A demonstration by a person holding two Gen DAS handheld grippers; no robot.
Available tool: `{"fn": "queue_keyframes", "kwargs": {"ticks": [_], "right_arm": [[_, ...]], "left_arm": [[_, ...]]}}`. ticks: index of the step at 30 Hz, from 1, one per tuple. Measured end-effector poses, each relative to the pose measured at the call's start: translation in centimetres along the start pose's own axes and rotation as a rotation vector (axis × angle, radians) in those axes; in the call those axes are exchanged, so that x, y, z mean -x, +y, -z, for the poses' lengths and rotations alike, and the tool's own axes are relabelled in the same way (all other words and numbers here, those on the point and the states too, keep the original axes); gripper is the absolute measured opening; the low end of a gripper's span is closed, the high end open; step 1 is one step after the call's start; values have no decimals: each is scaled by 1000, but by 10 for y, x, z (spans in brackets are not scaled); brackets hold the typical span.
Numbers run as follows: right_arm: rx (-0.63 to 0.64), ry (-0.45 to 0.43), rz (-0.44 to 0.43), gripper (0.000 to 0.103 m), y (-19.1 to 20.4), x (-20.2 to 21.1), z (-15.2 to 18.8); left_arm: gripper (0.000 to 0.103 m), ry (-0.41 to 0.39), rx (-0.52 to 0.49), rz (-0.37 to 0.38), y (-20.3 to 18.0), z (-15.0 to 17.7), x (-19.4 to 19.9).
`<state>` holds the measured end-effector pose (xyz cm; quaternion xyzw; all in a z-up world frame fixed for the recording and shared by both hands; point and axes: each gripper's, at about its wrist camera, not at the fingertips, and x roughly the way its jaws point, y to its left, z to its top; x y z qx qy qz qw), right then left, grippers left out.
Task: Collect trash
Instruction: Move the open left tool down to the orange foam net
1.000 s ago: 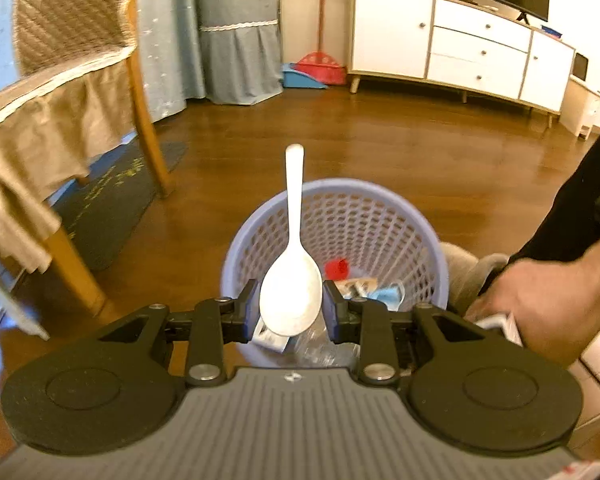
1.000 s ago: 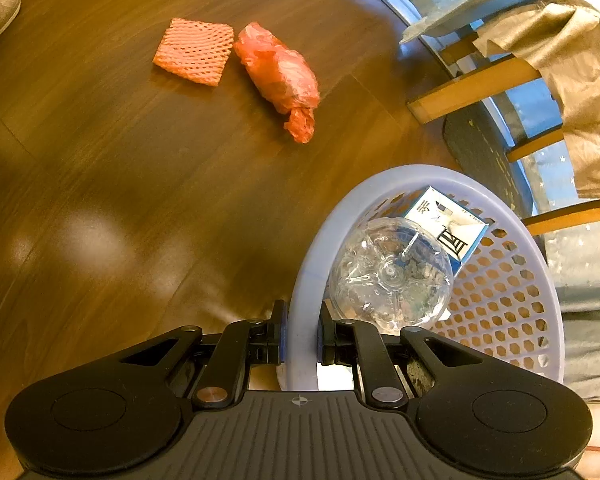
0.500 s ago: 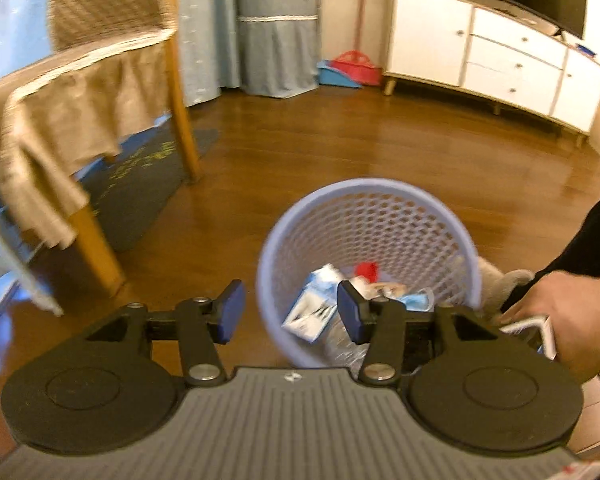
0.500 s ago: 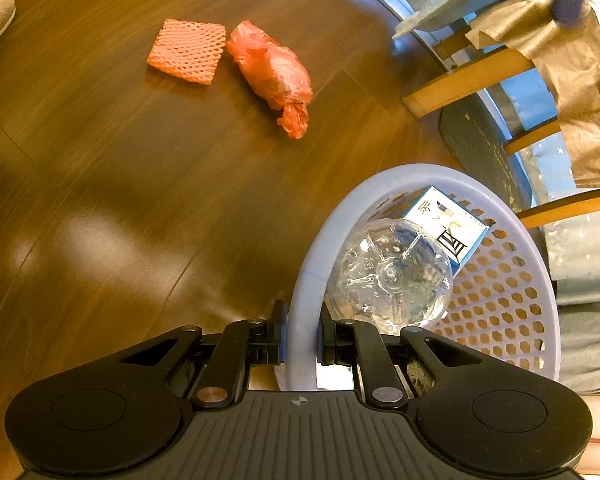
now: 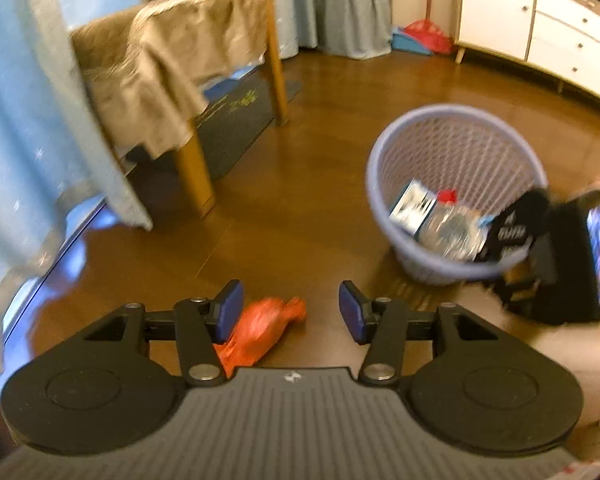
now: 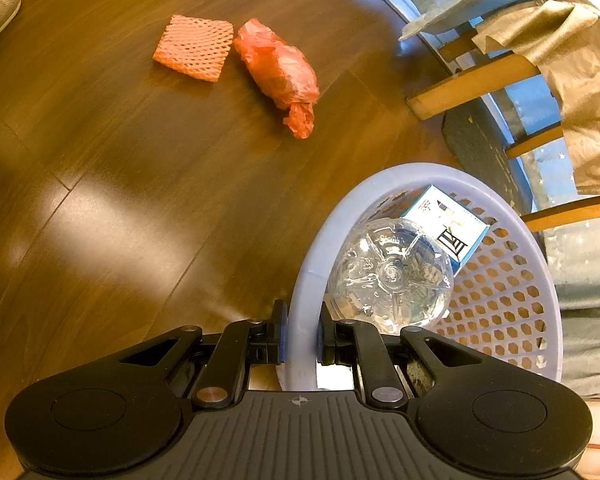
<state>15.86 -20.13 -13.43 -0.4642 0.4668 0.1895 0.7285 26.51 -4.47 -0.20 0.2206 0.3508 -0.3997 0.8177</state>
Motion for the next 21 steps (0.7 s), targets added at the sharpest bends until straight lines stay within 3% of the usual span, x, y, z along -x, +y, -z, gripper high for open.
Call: {"fn": "queue_keyframes", "kwargs": {"ticks": [7,21], "right_arm": [[15,6,10,10,5,-2,-6],[2,12,13,10,0,-2,-8]], "left_arm": [[53,49,23,-53,24,41,2],[57,101,74,-71,47,101,-29]]}}
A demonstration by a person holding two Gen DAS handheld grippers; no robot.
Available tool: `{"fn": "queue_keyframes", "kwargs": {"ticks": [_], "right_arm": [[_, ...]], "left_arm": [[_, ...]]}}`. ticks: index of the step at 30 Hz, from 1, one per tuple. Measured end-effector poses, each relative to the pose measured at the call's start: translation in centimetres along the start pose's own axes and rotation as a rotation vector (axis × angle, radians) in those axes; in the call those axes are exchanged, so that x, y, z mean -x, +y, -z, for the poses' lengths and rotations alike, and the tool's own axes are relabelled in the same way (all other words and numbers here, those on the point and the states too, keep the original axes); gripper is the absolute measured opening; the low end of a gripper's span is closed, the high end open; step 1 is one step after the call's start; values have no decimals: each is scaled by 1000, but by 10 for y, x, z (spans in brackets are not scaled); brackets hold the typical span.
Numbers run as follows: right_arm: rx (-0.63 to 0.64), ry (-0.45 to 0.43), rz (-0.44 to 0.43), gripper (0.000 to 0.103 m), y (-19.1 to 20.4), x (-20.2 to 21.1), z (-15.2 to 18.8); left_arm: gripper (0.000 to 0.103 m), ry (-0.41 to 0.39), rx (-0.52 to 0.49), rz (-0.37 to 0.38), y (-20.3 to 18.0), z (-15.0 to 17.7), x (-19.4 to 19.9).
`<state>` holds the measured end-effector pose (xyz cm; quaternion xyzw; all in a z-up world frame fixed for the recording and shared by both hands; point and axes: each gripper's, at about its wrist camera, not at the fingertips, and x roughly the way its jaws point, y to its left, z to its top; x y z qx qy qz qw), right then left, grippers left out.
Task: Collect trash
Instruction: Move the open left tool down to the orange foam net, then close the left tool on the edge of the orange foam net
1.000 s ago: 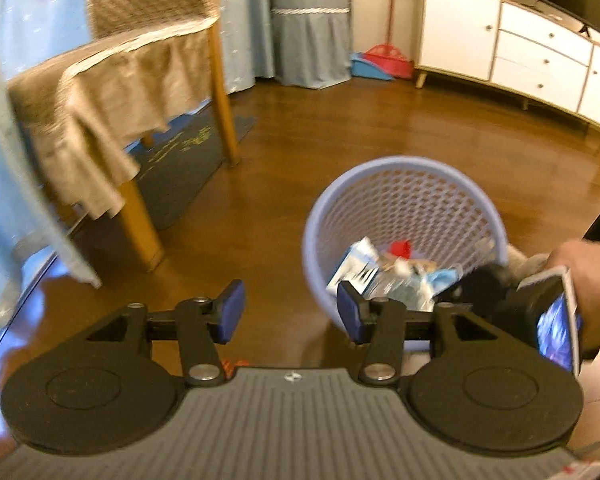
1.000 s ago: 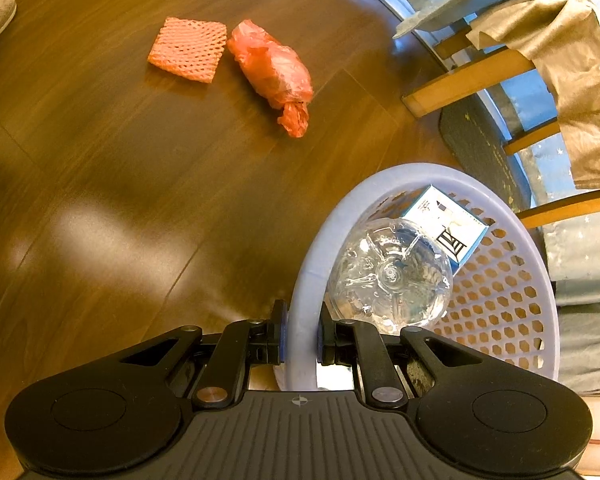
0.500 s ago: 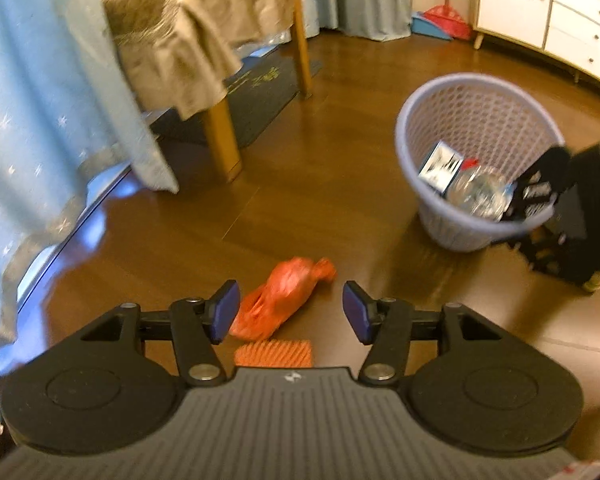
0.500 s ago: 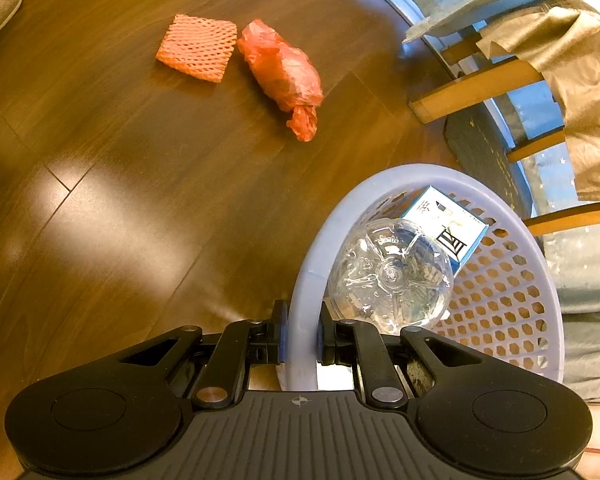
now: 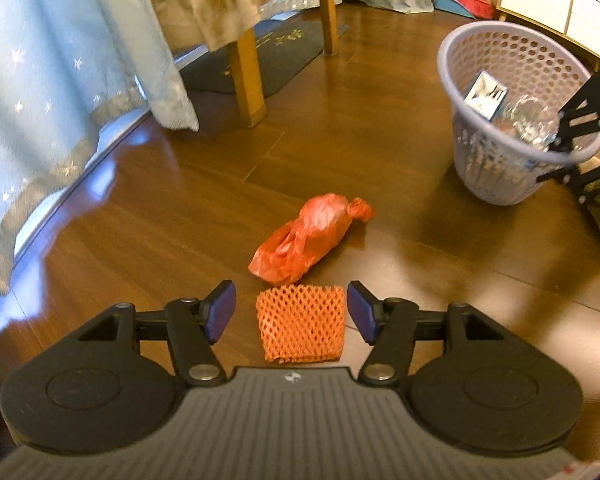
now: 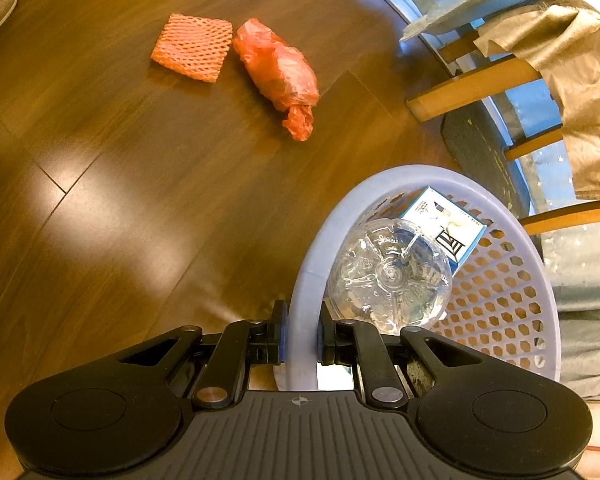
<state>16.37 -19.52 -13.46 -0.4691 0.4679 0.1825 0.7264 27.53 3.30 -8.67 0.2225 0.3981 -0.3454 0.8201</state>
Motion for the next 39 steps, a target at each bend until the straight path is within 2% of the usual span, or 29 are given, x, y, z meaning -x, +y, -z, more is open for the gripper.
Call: {"fn": "queue_keyframes", "kwargs": {"ticks": [9,20,34,39], "right_arm": [[-10,2,-3,10,-3,-1,-3],[-14,2,-5,10,-4,-1,-2],[-8,6,-10,10,-2,-2,-1],[-8,6,-12,10,-2,-2,-2]], "left_arm": [[58,42,47,17,11,26,-38],[58,82,45,35,19,40,-92],[58,161,110,53,34,66,-135],[54,174,129,65,36,64,-144]]}}
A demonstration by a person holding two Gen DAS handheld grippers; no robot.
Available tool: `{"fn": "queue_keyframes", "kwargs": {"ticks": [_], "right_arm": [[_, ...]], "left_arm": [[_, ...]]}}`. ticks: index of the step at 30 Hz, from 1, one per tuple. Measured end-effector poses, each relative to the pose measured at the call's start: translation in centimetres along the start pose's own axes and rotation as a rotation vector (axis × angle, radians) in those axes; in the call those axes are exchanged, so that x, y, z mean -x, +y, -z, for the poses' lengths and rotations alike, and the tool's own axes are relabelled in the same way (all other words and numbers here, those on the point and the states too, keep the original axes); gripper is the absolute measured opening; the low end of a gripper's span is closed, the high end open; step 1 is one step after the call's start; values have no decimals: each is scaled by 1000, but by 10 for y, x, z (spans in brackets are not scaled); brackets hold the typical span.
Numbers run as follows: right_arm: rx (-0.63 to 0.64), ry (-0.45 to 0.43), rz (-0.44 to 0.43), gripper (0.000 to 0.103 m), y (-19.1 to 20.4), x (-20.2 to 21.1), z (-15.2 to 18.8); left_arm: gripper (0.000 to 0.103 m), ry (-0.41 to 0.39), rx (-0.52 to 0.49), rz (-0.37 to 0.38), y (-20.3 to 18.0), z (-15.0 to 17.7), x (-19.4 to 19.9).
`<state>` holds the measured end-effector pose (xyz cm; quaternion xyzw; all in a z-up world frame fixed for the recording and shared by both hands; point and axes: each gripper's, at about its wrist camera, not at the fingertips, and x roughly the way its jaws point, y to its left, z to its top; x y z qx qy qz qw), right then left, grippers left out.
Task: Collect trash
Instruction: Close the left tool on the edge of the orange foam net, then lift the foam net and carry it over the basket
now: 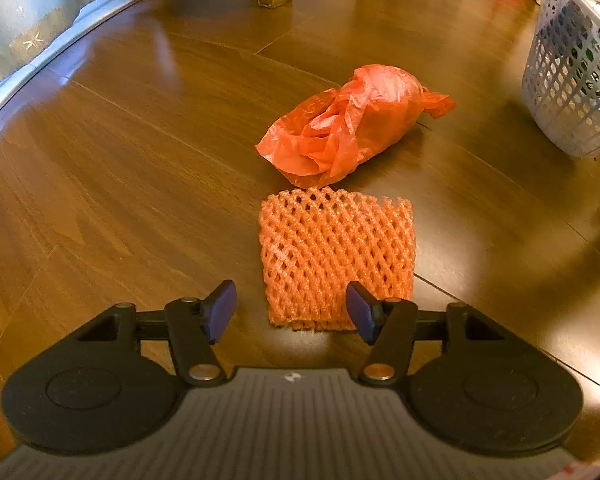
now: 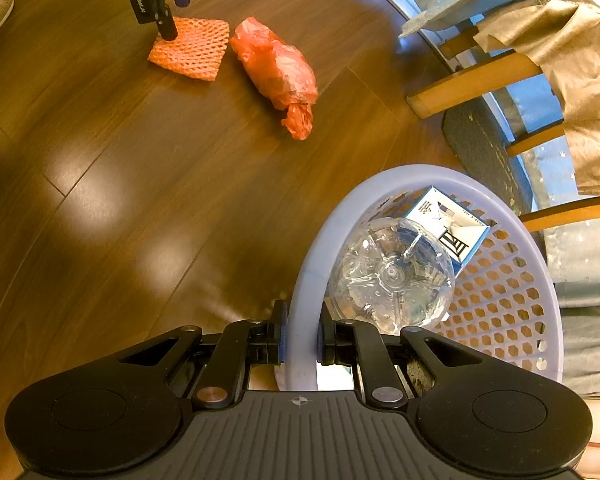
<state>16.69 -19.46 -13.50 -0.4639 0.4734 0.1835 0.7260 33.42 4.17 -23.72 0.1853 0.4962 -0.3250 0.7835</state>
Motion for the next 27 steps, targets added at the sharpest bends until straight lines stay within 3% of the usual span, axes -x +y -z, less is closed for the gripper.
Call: {"fn": "queue_keyframes", "kwargs": {"ticks": [7,19,27], "right_arm": [[1,-1,2,10,1,0,-1],[-2,0,-1,10,2,0,-2],[-1,-2,0,10,1,0,-2]], "left_arm": [[51,27,30,31,2,-4,-13],[8,20,-9,63,-8,-5,-7],[6,19,-51,10,-16,-5,6]]}}
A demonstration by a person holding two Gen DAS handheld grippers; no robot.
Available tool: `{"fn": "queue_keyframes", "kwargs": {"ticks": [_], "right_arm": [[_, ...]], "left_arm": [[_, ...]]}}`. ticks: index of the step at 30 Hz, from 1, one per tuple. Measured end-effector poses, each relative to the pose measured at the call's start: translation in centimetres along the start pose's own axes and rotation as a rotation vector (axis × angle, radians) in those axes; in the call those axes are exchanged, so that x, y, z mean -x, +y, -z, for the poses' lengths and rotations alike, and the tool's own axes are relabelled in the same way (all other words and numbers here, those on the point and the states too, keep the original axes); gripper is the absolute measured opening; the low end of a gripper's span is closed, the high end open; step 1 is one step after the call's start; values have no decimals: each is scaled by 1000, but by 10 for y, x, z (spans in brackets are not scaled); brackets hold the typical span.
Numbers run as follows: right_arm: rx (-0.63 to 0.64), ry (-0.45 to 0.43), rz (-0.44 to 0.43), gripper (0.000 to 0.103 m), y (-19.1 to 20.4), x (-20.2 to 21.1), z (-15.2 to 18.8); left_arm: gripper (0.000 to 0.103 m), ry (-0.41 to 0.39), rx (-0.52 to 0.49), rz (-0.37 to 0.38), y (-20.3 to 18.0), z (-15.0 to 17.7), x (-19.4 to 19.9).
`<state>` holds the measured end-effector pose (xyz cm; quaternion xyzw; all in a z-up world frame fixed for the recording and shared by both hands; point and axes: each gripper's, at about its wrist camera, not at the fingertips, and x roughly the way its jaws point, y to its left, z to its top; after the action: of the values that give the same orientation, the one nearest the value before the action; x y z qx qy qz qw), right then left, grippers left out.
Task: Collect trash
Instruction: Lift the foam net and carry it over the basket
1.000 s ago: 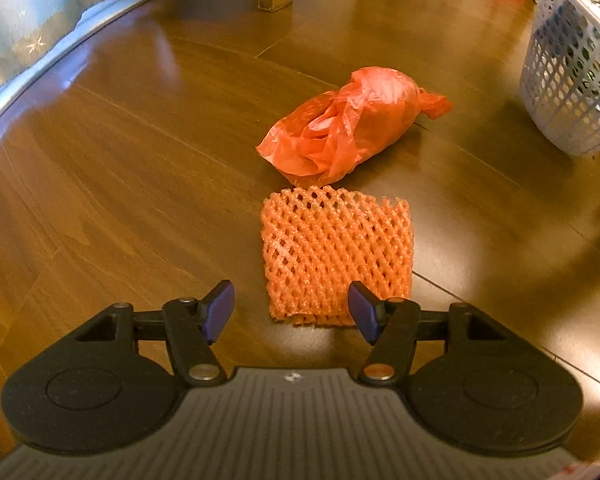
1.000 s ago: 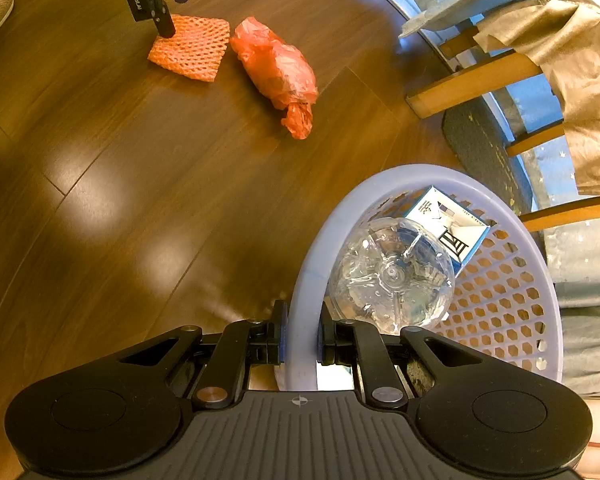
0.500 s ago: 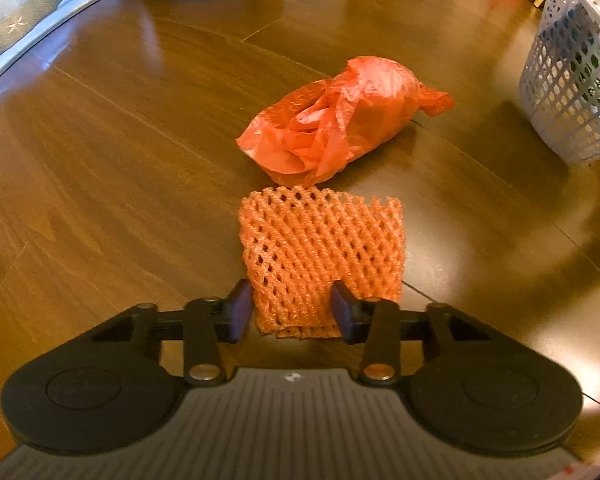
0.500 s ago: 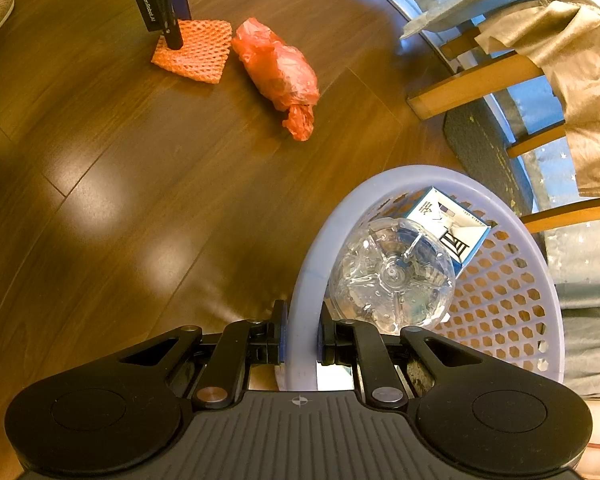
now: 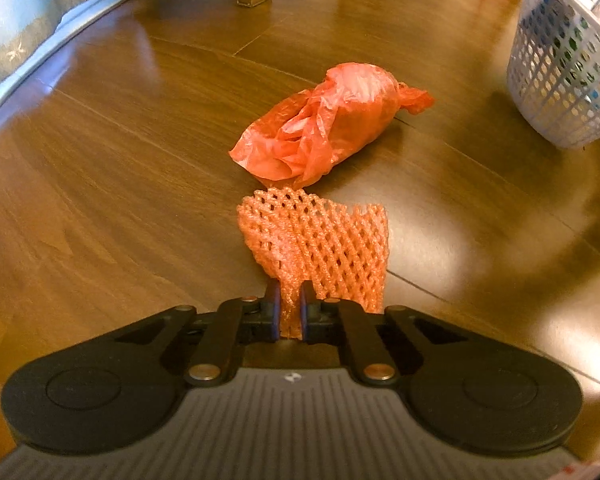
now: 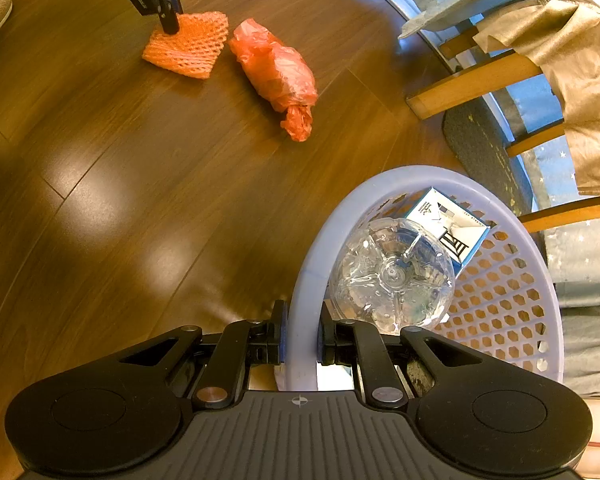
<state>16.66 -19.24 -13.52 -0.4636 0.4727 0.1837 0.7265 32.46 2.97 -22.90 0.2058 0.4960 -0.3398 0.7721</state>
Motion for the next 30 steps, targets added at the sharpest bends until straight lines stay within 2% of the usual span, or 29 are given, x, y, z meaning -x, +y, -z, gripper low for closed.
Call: {"fn": "queue_keyframes", "kwargs": {"ticks": [8,19,30], "right_arm": [[9,-2,3,10,0,0,0],[21,-4,10,10,2,-2,-1],[55,-4,10,10,9,-3,4]], "left_arm": [[6,-28,-32,-12,-11,-7,43],[6,-108,-57,-15,-40,-46,122],[6,-176,-202,-17,-83,-92,207]]}}
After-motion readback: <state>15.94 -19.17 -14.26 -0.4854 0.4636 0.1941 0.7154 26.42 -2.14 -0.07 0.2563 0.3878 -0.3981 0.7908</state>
